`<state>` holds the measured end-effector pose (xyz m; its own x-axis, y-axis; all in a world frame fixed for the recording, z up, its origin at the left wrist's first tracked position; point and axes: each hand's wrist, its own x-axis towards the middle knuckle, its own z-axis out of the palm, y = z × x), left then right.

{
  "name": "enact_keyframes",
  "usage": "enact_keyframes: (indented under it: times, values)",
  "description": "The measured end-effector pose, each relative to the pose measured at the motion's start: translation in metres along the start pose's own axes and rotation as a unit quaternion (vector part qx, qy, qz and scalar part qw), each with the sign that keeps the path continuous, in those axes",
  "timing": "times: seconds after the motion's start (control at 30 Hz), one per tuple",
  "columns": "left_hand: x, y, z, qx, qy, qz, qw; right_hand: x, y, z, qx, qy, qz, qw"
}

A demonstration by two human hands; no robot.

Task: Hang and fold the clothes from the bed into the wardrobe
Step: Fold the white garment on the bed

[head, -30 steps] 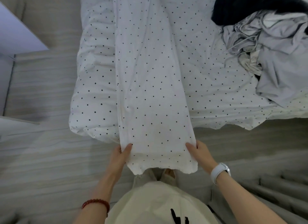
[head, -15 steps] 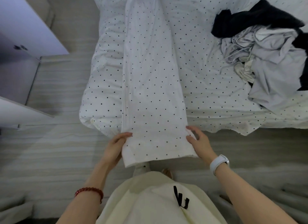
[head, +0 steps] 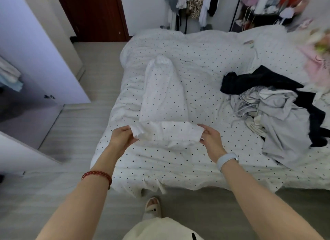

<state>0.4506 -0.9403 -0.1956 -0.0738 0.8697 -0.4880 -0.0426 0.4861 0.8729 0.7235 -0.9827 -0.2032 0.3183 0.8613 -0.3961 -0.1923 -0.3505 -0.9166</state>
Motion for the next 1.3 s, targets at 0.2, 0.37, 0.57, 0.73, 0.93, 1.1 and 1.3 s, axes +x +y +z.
enact_keyframes:
  times: [0.2, 0.37, 0.57, 0.73, 0.93, 1.1, 1.3]
  values:
    - [0.067, 0.056, 0.016, 0.084, 0.094, 0.071, 0.989, 0.061, -0.052, 0.022, -0.103, 0.061, -0.072, 0.99]
    - [0.15, 0.105, 0.023, 0.108, 0.08, 0.109, 0.985, 0.142, -0.096, 0.064, -0.161, 0.057, -0.084, 0.982]
    - [0.261, 0.157, 0.038, 0.199, 0.087, 0.149, 0.965, 0.25, -0.121, 0.116, -0.259, 0.087, -0.078, 0.959]
    - [0.336, 0.186, 0.05, 0.204, 0.092, 0.162, 0.961, 0.316, -0.148, 0.144, -0.263, 0.102, -0.108, 0.953]
    - [0.411, 0.217, 0.071, 0.199, 0.111, 0.175, 0.958, 0.4, -0.173, 0.17, -0.263, 0.108, -0.121, 0.951]
    - [0.492, 0.226, 0.089, 0.179, 0.136, 0.148, 0.963, 0.484, -0.187, 0.187, -0.269, 0.097, -0.123, 0.95]
    - [0.578, 0.229, 0.113, 0.174, 0.185, 0.158, 0.954, 0.577, -0.184, 0.203, -0.267, 0.085, -0.145, 0.949]
